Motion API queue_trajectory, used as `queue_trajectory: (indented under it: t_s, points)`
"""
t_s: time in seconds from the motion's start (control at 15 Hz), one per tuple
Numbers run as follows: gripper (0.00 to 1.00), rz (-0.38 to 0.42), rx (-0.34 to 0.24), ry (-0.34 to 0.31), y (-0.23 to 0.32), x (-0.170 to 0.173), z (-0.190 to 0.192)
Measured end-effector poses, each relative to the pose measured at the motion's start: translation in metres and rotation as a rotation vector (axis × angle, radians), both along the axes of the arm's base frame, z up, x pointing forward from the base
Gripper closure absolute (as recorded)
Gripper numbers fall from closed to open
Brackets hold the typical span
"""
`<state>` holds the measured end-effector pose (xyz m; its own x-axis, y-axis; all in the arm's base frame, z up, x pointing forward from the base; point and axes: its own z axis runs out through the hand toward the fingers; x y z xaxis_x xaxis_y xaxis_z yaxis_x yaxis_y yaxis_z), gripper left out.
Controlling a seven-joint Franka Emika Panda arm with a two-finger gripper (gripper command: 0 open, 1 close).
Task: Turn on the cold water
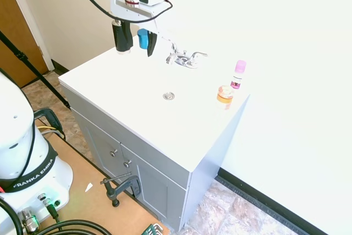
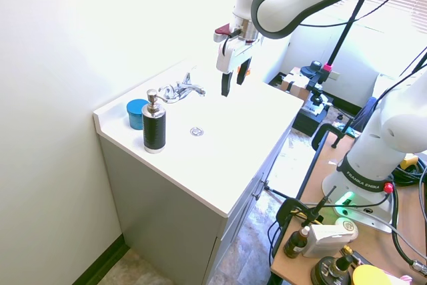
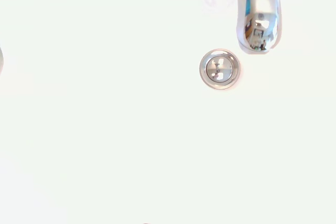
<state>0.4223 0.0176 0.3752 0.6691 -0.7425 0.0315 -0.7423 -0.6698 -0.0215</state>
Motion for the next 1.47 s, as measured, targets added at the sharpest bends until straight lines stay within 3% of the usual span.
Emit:
queue_trajectory:
  t_s: [0.13, 0.2, 0.53, 0.73, 0.93, 1.13, 1.47]
  points:
    - [0.0, -0.008, 0.001, -0.008, 0.0, 0.001, -0.001]
    - [0.0, -0.031, 0.003, -0.041, -0.001, 0.006, 0.001]
    - [0.0, -0.169, -0.023, -0.296, -0.036, 0.071, -0.008]
    - [0.0, -0.215, -0.072, -0.396, -0.066, 0.116, -0.022]
    - [0.0, -0.252, -0.133, -0.412, -0.092, 0.148, -0.043]
    - [0.0, -0.265, -0.152, -0.412, -0.104, 0.17, -0.057]
    - [0.0, -0.283, -0.191, -0.389, -0.119, 0.182, -0.07]
